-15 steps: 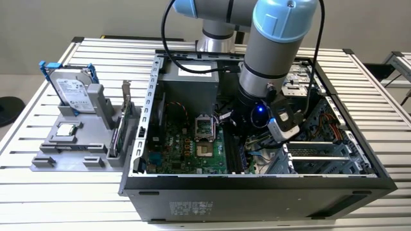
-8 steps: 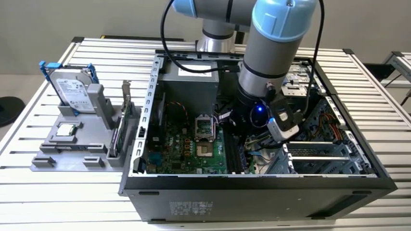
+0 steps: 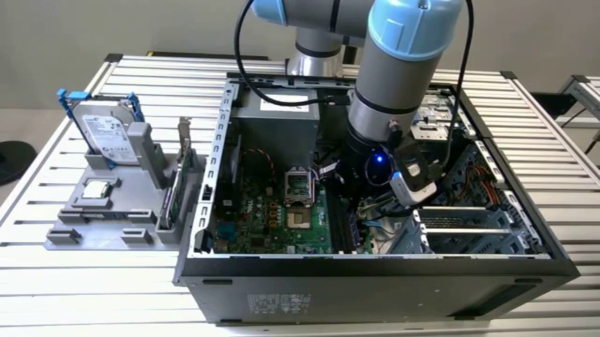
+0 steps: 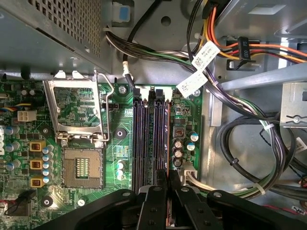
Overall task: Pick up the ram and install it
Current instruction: 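Insert the ram into the slot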
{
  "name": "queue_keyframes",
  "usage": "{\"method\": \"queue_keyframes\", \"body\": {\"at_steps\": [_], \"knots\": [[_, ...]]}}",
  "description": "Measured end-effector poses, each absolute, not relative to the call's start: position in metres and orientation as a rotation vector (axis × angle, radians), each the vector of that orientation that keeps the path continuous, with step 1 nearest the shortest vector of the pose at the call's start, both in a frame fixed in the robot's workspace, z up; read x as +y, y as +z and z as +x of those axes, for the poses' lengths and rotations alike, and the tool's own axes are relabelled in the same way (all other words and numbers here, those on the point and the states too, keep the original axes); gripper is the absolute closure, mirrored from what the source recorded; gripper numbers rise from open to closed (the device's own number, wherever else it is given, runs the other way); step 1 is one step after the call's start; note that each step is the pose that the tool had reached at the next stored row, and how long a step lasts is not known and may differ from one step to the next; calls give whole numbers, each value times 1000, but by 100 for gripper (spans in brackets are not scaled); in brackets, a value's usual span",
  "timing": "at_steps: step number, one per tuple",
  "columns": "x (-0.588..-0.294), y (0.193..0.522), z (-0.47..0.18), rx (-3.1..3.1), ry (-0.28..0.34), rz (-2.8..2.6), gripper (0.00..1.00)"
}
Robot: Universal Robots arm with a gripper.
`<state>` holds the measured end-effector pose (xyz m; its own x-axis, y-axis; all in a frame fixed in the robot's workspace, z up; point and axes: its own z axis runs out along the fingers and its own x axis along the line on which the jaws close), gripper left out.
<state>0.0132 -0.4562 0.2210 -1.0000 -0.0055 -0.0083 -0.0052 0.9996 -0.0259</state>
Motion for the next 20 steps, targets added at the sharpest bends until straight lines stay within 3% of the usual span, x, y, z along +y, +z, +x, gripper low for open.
{"method": "queue_keyframes", "body": {"at_steps": [20], "knots": [[-456, 217, 12, 3133, -35, 41, 100]]}}
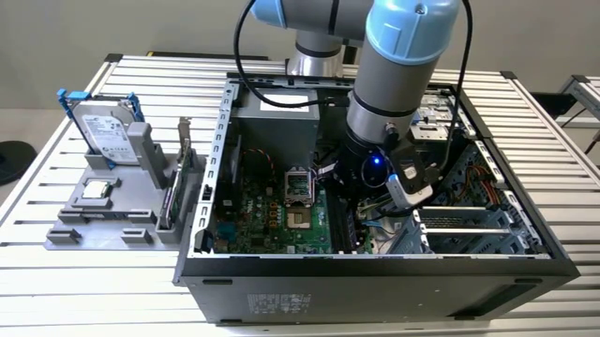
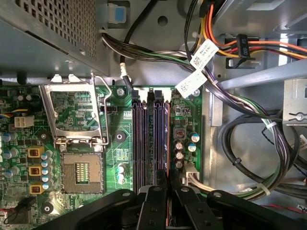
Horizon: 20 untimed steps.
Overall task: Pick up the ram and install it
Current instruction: 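Insert the ram into the slot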
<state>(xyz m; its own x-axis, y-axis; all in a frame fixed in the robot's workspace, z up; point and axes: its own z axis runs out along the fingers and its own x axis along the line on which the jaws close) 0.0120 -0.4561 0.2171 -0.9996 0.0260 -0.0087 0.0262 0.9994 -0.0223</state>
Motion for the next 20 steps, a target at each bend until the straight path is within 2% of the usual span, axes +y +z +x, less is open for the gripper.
{"method": "queue_keyframes", "body": {"at_steps": [17, 18, 20], "knots": [[-456, 214, 12, 3133, -35, 41, 100], [-456, 213, 12, 3132, -32, 41, 0], [-456, 214, 12, 3133, -34, 41, 0]]}}
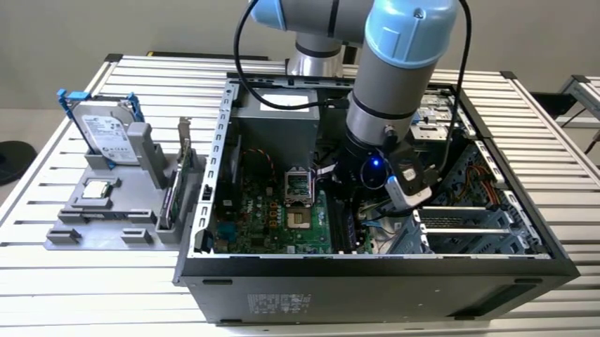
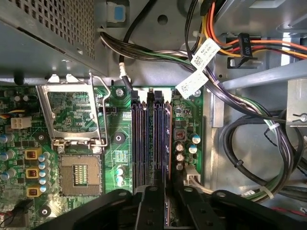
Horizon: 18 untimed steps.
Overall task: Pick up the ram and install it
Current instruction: 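Insert the ram into the slot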
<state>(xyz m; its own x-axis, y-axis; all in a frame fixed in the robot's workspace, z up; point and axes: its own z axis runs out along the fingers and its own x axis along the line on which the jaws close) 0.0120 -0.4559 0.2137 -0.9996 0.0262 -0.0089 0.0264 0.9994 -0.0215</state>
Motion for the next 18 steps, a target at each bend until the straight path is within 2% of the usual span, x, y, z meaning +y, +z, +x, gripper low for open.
{"method": "queue_keyframes", "body": {"at_steps": [18], "knots": [[-456, 221, 12, 3133, -28, 42, 0]]}}
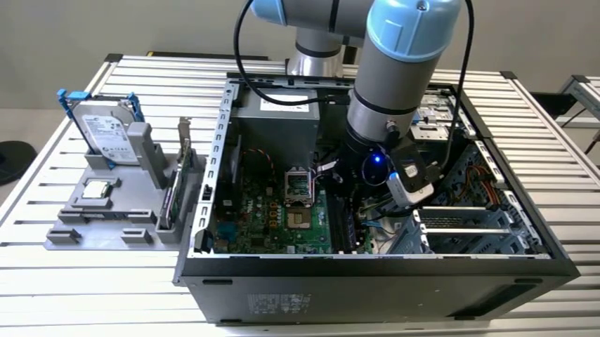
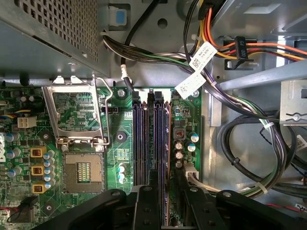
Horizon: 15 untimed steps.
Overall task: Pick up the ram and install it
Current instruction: 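Insert the ram into the slot, then press down the ram until it locks into place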
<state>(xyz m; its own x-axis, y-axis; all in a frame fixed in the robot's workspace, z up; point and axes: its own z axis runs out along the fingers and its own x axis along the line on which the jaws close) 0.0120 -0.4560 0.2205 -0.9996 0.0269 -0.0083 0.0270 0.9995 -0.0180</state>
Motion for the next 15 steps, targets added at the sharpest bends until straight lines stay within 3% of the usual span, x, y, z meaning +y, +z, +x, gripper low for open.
{"method": "queue_keyframes", "body": {"at_steps": [10, 11, 15], "knots": [[-456, 221, 12, 3133, -29, 42, 0], [-456, 221, 12, 3133, -29, 42, 100], [-456, 221, 12, 3133, -29, 42, 100]]}}
